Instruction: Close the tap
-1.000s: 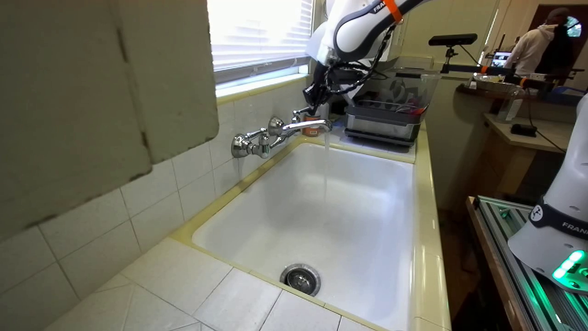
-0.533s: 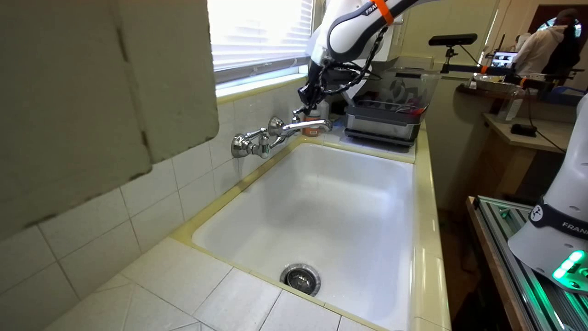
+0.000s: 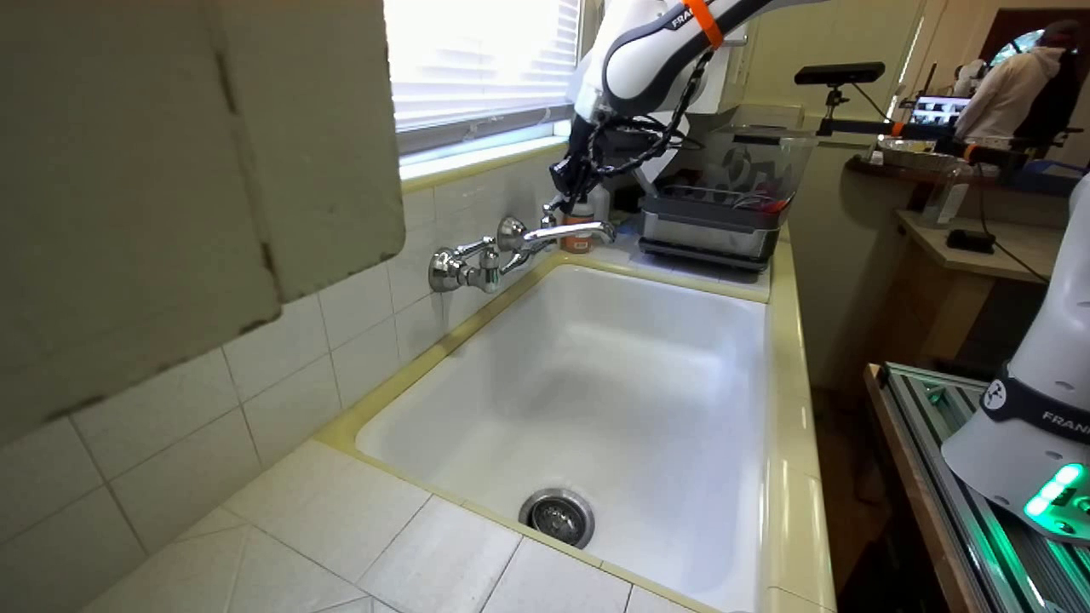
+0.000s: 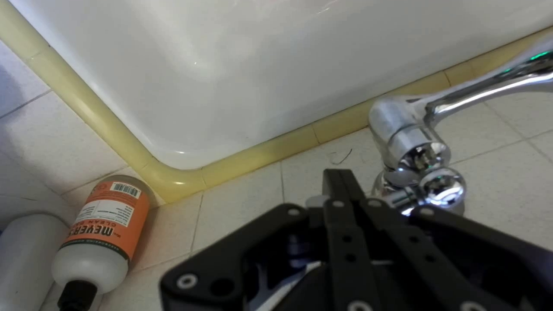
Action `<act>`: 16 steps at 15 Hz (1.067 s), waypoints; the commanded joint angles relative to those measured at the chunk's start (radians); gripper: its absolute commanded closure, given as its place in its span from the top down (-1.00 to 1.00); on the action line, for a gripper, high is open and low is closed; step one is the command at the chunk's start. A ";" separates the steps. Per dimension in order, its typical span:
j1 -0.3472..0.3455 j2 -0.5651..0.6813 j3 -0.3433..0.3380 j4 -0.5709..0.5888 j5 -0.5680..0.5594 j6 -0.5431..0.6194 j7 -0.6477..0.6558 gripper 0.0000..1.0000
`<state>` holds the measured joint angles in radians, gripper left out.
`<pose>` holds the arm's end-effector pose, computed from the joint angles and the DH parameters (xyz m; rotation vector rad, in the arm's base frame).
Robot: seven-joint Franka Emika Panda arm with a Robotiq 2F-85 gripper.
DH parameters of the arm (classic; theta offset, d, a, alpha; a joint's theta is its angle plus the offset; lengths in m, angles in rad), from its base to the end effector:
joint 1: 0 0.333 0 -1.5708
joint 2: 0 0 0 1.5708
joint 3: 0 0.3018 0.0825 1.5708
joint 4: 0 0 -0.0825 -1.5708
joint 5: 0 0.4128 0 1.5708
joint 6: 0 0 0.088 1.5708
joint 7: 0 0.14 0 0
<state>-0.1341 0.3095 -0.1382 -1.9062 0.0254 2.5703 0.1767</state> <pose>0.6571 -0.1797 0.3143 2.9744 -0.6868 0.5496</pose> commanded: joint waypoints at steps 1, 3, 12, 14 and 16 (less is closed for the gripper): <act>-0.006 0.043 0.014 0.065 0.038 0.034 -0.029 -1.00; -0.004 0.025 0.013 0.051 0.033 0.025 -0.030 -1.00; 0.021 -0.055 -0.022 -0.035 -0.048 -0.022 0.001 -1.00; 0.019 -0.084 -0.018 -0.060 -0.048 -0.033 -0.008 -1.00; 0.016 -0.113 -0.016 -0.082 -0.048 -0.055 -0.015 -1.00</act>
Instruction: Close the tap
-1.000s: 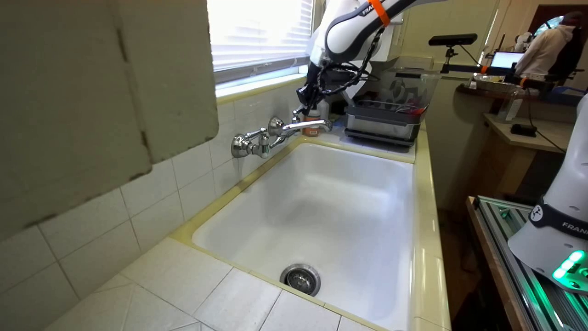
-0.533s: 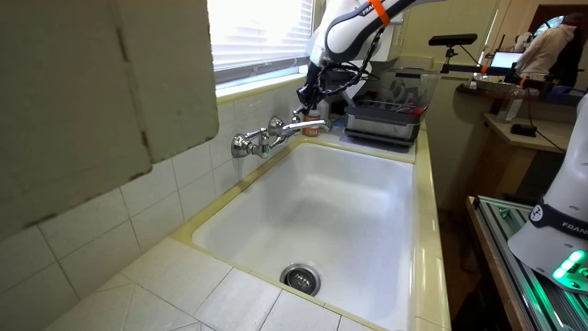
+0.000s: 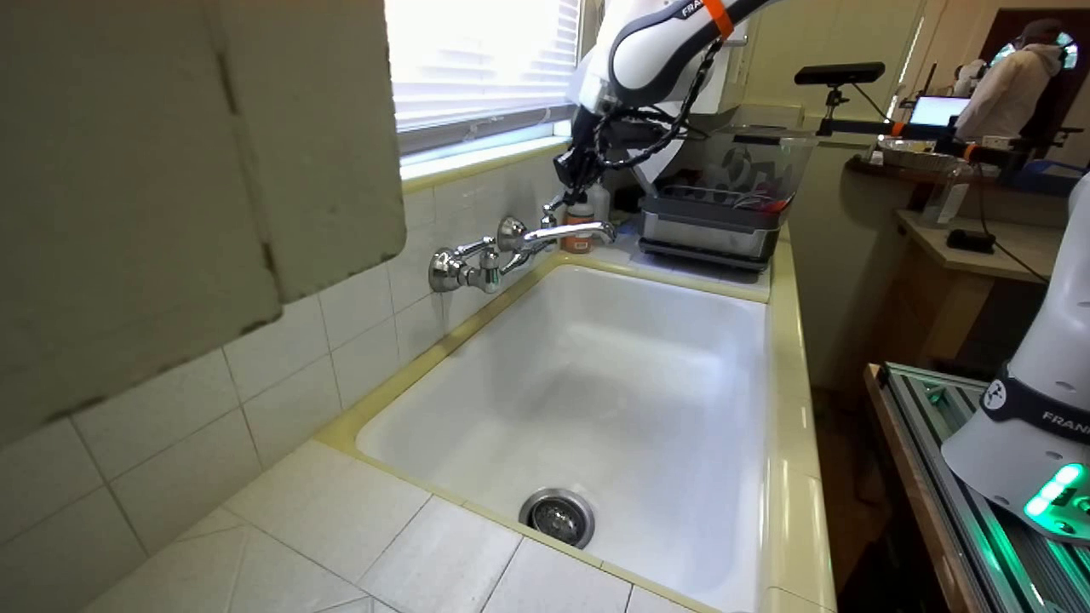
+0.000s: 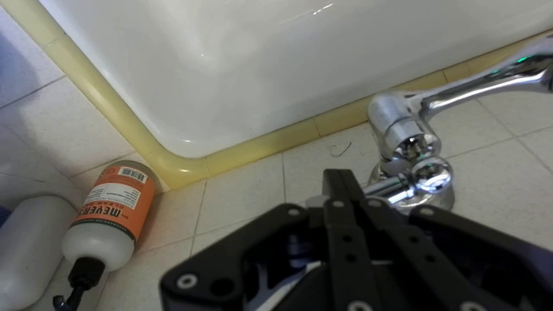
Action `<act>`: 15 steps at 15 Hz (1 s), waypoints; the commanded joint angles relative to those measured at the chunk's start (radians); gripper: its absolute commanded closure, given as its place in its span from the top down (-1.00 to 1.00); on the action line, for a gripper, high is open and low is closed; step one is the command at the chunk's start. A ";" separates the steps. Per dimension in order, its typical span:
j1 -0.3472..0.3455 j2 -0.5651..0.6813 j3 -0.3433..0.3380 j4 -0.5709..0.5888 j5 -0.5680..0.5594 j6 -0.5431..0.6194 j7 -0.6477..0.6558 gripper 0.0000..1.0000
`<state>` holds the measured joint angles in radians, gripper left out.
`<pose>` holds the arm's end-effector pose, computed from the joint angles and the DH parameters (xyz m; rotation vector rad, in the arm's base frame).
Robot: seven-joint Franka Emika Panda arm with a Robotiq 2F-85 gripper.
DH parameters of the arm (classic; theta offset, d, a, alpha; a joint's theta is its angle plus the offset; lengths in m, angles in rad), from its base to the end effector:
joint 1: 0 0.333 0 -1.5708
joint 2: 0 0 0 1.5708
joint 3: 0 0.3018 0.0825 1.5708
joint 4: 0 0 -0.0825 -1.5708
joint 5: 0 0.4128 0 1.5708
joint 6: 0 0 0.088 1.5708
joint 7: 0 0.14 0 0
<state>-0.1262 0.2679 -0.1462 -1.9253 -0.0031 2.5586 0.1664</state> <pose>0.6512 -0.1784 0.3311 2.9638 -0.6382 0.5605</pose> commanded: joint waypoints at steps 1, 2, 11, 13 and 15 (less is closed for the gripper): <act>0.010 -0.089 -0.009 -0.077 -0.027 -0.052 -0.002 -1.00; 0.005 -0.111 -0.001 -0.096 -0.015 -0.071 -0.023 -1.00; 0.010 -0.311 0.020 -0.284 -0.044 -0.137 -0.083 -0.11; 0.010 -0.349 0.025 -0.318 -0.045 -0.139 -0.093 0.16; 0.010 -0.387 0.030 -0.350 -0.038 -0.147 -0.111 0.47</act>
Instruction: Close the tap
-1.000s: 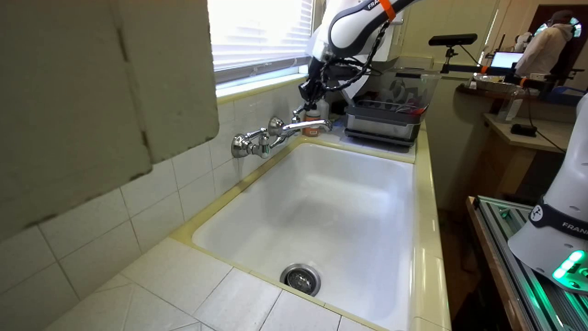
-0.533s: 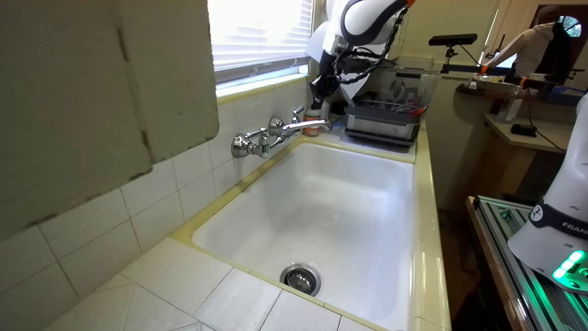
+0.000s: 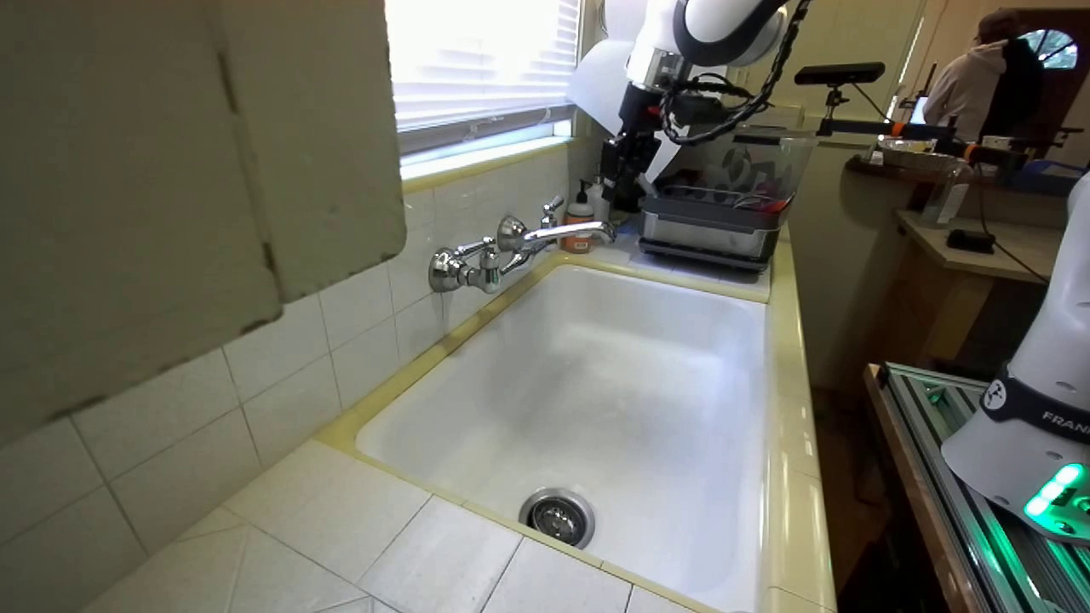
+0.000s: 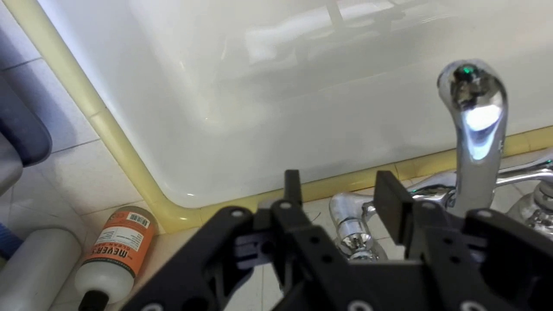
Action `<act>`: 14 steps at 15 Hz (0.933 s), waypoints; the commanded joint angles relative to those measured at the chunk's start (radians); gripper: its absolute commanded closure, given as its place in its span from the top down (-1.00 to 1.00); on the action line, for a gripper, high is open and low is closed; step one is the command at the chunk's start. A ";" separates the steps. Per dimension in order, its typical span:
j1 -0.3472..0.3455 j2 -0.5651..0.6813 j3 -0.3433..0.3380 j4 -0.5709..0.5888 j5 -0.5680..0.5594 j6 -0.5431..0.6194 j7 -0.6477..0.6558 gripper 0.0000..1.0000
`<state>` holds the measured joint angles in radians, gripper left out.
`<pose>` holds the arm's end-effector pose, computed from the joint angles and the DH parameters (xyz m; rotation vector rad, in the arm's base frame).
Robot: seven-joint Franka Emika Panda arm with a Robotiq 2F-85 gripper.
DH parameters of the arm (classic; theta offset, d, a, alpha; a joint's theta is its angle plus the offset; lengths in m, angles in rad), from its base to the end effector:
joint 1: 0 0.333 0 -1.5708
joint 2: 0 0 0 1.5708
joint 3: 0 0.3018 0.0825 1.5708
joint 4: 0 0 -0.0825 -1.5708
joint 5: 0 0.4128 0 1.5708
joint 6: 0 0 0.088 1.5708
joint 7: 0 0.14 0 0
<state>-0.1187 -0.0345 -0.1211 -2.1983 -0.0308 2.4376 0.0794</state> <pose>0.5662 -0.1393 0.3641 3.0383 -0.4576 0.4192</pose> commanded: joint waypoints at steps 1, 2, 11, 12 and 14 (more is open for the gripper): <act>0.003 -0.104 0.007 -0.093 -0.012 -0.028 -0.031 0.65; 0.003 -0.121 0.009 -0.107 -0.009 -0.031 -0.041 0.78; 0.020 -0.282 0.027 -0.217 -0.007 -0.095 -0.143 1.00; 0.024 -0.297 0.027 -0.225 -0.004 -0.105 -0.154 1.00; 0.032 -0.328 0.029 -0.242 0.000 -0.120 -0.176 1.00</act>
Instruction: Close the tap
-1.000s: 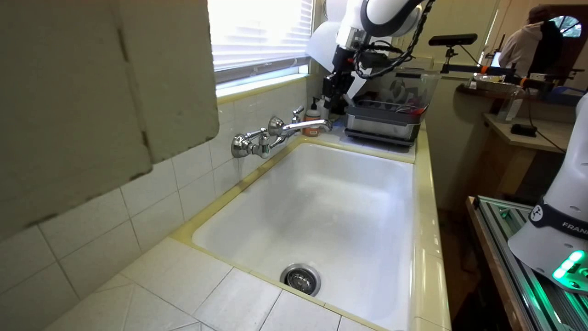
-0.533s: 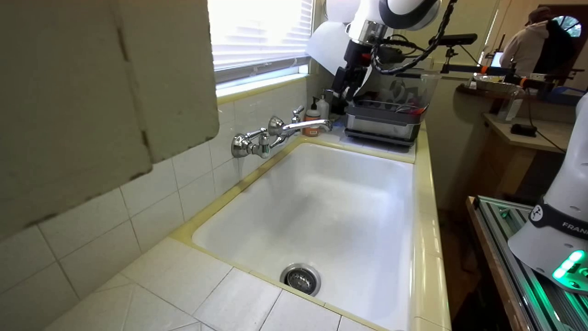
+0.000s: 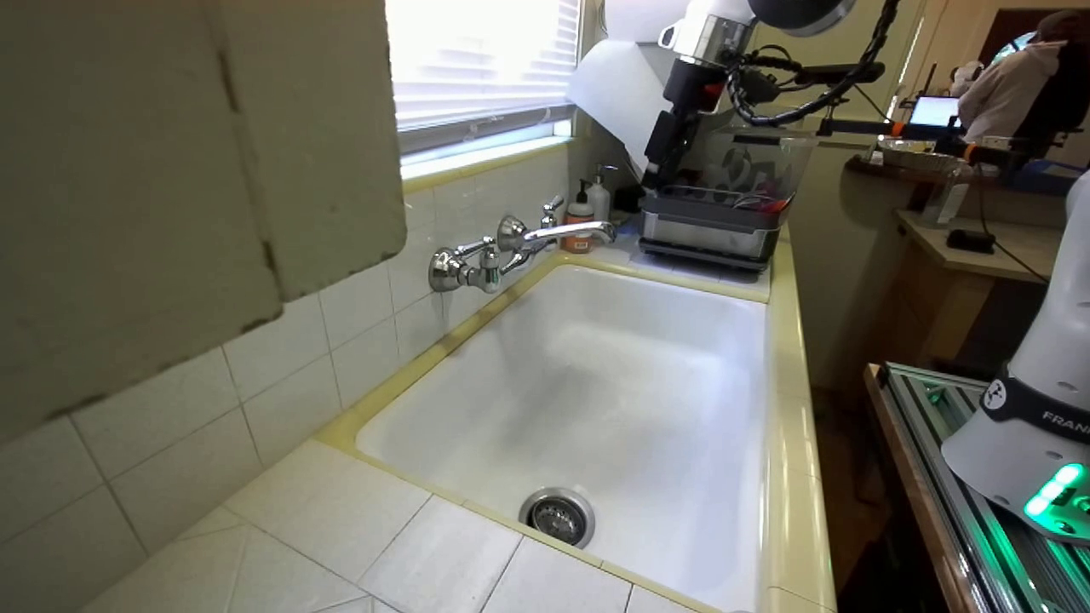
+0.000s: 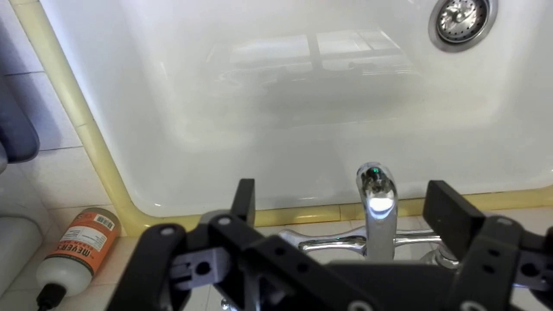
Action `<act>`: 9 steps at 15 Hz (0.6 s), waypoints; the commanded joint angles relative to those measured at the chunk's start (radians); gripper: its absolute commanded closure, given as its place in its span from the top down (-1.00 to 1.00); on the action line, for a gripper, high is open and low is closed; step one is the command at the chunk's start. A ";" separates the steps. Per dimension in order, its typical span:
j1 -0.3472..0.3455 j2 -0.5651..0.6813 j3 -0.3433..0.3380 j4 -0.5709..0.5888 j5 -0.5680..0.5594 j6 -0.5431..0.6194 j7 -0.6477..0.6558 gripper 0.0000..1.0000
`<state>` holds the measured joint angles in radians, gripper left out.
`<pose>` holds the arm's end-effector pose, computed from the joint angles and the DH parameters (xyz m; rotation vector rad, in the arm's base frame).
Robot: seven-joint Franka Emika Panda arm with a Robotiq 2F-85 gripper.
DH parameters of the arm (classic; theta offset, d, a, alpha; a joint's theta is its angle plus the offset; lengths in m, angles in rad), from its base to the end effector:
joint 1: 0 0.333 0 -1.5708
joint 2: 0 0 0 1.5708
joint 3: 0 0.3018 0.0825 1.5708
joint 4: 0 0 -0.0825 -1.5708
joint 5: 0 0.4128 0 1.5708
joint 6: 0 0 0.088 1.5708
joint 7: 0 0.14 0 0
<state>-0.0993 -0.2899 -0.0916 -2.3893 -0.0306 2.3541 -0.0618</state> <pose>0.5019 -0.0978 0.3949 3.0826 -0.1694 0.3911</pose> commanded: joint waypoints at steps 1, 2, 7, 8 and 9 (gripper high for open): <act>0.018 -0.086 -0.002 -0.058 0.003 -0.046 -0.046 1.00; 0.022 -0.100 -0.001 -0.066 0.003 -0.050 -0.055 1.00; 0.035 -0.151 -0.001 -0.095 0.004 -0.064 -0.082 1.00; 0.029 -0.106 0.001 -0.060 -0.001 -0.045 -0.061 1.00; 0.030 -0.115 0.001 -0.065 -0.001 -0.045 -0.063 1.00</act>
<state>-0.0717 -0.4048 -0.0881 -2.4563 -0.0302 2.3122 -0.1265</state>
